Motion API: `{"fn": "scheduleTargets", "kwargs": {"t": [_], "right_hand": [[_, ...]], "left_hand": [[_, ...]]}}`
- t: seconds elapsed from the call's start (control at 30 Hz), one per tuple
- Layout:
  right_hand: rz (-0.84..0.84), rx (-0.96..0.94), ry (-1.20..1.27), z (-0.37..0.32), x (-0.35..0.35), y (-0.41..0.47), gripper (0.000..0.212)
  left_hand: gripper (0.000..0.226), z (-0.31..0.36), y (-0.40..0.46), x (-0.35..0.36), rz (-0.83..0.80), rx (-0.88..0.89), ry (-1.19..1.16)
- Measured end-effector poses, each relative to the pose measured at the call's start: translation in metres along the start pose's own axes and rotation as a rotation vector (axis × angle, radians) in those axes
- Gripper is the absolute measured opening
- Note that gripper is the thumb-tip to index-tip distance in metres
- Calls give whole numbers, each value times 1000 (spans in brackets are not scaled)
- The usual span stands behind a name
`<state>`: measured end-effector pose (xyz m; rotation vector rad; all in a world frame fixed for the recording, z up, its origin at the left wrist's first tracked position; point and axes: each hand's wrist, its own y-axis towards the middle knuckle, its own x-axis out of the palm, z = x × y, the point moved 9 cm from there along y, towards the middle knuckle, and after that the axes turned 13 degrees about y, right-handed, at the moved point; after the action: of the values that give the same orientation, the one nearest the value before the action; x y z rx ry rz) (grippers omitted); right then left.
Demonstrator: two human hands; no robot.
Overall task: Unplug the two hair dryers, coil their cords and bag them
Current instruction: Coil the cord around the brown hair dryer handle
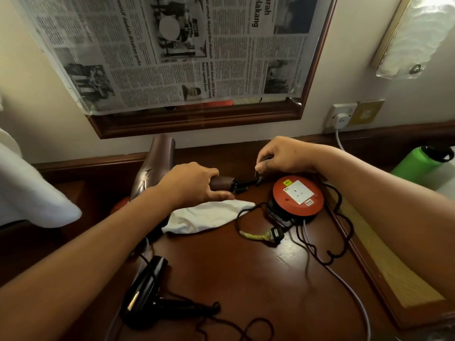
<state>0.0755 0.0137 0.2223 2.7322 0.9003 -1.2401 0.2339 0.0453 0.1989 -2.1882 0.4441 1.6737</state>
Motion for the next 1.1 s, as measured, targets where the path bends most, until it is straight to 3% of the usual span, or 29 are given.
{"fn": "scheduleTargets", "kwargs": {"t": [0.27, 0.7, 1.1], "right_hand": [[179, -32, -63, -8, -4, -12, 18], [567, -58, 64, -20, 17, -66, 25], [619, 40, 771, 23, 81, -70, 42]], "left_hand": [[59, 15, 7, 0, -36, -17, 105], [79, 2, 12, 13, -67, -181, 58], [73, -11, 10, 21, -19, -240, -78]]}}
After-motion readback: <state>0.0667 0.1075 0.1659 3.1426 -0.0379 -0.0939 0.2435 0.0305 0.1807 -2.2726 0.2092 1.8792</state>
